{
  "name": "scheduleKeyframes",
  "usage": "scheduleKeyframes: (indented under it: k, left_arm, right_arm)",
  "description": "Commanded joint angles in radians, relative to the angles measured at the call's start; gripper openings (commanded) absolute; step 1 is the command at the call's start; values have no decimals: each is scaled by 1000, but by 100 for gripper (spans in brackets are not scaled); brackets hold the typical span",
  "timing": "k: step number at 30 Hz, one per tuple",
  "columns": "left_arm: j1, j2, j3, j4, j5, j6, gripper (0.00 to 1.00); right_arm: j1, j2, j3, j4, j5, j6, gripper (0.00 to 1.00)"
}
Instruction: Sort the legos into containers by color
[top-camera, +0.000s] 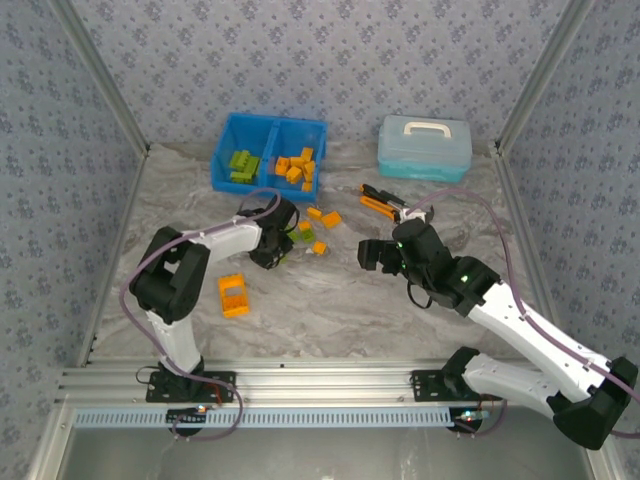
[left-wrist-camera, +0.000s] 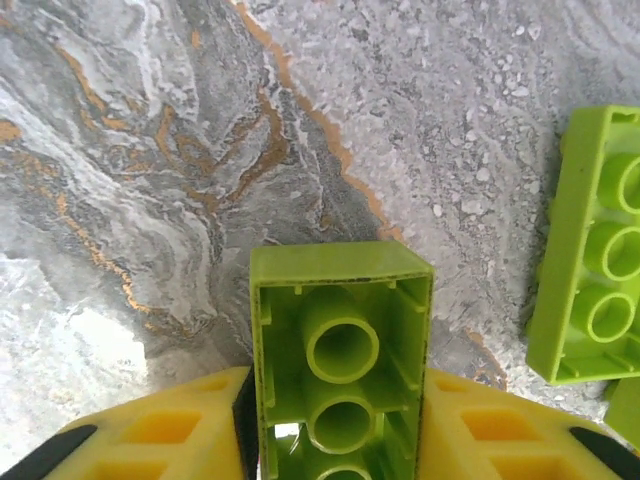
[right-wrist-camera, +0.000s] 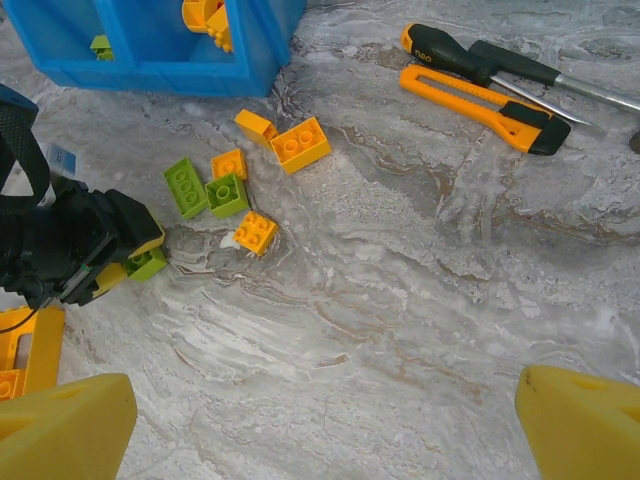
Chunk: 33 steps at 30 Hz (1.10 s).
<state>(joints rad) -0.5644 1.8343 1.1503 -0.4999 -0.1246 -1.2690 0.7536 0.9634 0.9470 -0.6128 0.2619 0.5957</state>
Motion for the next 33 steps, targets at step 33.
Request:
scheduleKeyframes:
  k: [33]
  left_arm:
    - [360, 652, 1400, -185, -99, 657, 34]
  right_arm:
    - [34, 101, 70, -11, 28, 26, 100]
